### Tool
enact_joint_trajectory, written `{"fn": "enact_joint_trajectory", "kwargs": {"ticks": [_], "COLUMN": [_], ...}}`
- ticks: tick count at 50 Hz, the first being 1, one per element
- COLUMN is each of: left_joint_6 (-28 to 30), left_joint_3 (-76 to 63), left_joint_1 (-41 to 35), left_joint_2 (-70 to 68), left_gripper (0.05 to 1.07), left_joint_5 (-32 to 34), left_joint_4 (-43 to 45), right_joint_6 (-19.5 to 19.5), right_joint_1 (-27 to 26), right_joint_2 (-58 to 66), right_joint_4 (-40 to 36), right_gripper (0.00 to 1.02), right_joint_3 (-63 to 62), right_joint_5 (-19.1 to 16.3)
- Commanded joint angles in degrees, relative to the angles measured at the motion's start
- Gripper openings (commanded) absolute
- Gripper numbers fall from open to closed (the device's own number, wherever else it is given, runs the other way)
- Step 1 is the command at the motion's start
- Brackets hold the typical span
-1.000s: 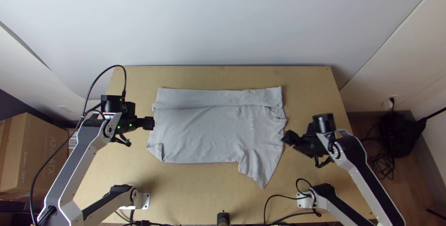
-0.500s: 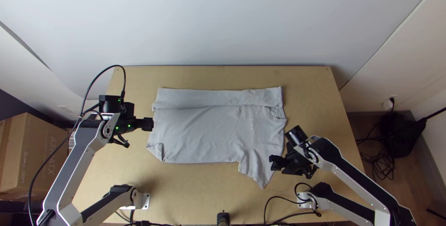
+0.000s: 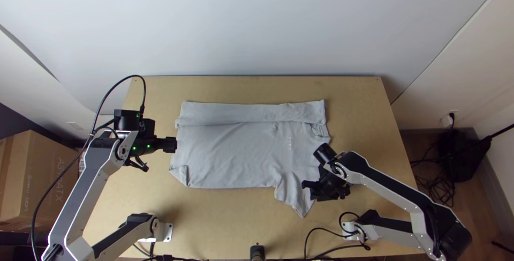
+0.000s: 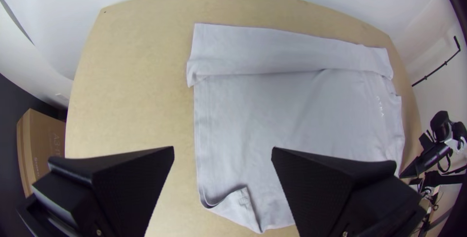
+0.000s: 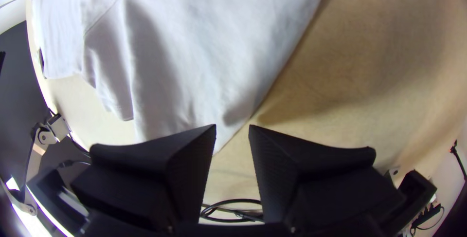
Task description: Fold the t-shirt
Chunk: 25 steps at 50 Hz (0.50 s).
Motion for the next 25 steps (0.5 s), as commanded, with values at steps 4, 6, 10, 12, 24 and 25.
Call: {"fn": "enact_joint_trajectory", "kwargs": {"ticks": [4,6,10,12,24,25], "left_joint_6": [1.29,1.64,3.49,5.16,11.14,11.14], "left_joint_3": [2.64,2.82,2.73,2.38,-1.93,-2.45], "left_joint_1": [-0.45,-0.54,-1.33,-2.48,-10.12,-10.91], "left_joint_2": [-0.56,-0.47,0.14,0.32,3.57,4.01], "left_gripper": [1.02,1.02,1.02,1.02,1.02,1.02], "left_joint_5": [-0.27,-0.36,-0.27,-0.36,-8.71,-10.38], "left_joint_4": [-1.46,-1.81,-4.45,-6.38,-19.48,-20.18], "right_joint_6": [-0.26,-0.26,-0.43,-0.52,-1.13,-1.13], "right_joint_1": [1.62,2.06,3.12,3.91,6.63,6.55], "right_joint_2": [2.54,2.98,3.15,3.51,3.59,3.59], "right_joint_4": [1.06,1.50,3.17,3.96,5.28,5.28], "right_gripper": [0.32,0.32,0.28,0.20,0.02,0.02], "right_joint_3": [-0.23,-0.40,-0.93,-1.02,-1.19,-1.19], "right_joint_5": [-0.45,-0.45,-0.45,-0.36,-0.27,-0.27]}}
